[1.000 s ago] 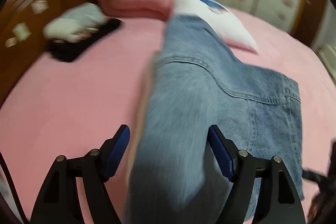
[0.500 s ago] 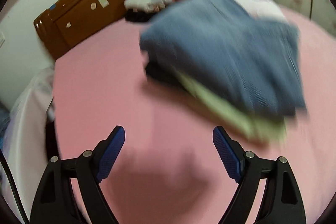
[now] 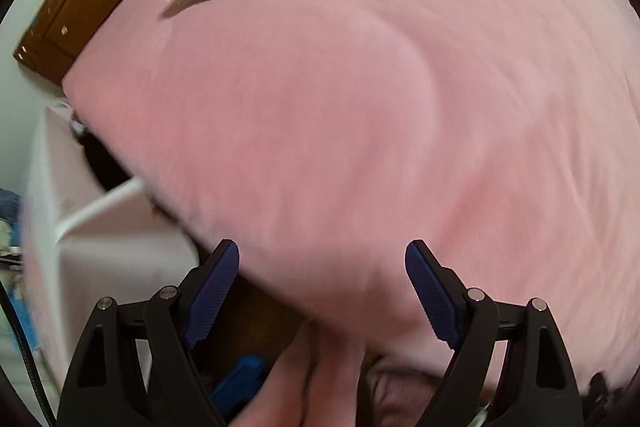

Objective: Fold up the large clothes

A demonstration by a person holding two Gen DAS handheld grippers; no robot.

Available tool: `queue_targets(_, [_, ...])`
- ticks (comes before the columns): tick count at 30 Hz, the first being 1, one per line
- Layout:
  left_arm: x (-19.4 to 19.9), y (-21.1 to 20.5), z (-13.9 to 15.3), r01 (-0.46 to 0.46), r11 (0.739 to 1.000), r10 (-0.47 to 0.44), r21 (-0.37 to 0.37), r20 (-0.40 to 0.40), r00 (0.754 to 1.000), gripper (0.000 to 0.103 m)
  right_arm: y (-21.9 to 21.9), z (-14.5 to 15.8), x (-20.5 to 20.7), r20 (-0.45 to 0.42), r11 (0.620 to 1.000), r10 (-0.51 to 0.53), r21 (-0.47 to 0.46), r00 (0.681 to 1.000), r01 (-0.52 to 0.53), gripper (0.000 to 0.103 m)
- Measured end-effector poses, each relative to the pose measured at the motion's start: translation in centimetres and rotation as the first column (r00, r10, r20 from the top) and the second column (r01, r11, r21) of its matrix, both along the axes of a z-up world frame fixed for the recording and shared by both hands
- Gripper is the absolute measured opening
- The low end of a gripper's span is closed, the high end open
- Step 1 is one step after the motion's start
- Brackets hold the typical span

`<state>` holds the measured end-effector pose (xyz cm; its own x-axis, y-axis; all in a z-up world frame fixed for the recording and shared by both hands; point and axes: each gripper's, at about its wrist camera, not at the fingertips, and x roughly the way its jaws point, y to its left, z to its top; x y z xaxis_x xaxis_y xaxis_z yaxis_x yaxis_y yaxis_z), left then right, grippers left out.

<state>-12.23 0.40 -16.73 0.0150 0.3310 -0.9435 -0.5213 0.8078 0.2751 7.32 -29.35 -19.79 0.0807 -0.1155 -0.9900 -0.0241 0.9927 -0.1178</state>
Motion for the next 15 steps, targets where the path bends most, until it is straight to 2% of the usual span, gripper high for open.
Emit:
queue_targets(3, [-1.7,-3.4,2.3,0.046,0.998,-0.047,-0.048,-0.025,0.999,0.084,-4.1,2.1,-1.8,-0.027,0.984,-0.175,0.024,0.984,0.176,0.097])
queue_targets(6, [-3.0,-5.2,4.9,0.102,0.992,-0.105,-0.077,-0.034,0.994,0.084,-6.0,3.6,-2.9,-0.055,0.965,-0.247,0.073,0.967,0.251,0.097])
queue_targets(9, [-4.1,-6.6,7.8,0.169,0.979,-0.173,-0.114,-0.028,0.984,0.084,-5.9,5.8,-3.6,-0.059,0.966,-0.222,0.12,0.973,0.227,0.097])
queue_targets(12, [-4.2,-7.8,10.4,0.234,0.948,-0.24,-0.217,-0.001,0.971,0.084,-4.3,8.4,-3.9,-0.049,0.977,-0.157,0.141,0.986,0.162,0.097])
queue_targets(15, [-4.3,-8.8,12.9,0.262,0.933,-0.265,-0.247,0.022,0.964,0.084,-3.1,11.2,-4.3,-0.02,0.981,-0.083,0.173,0.996,0.085,0.097])
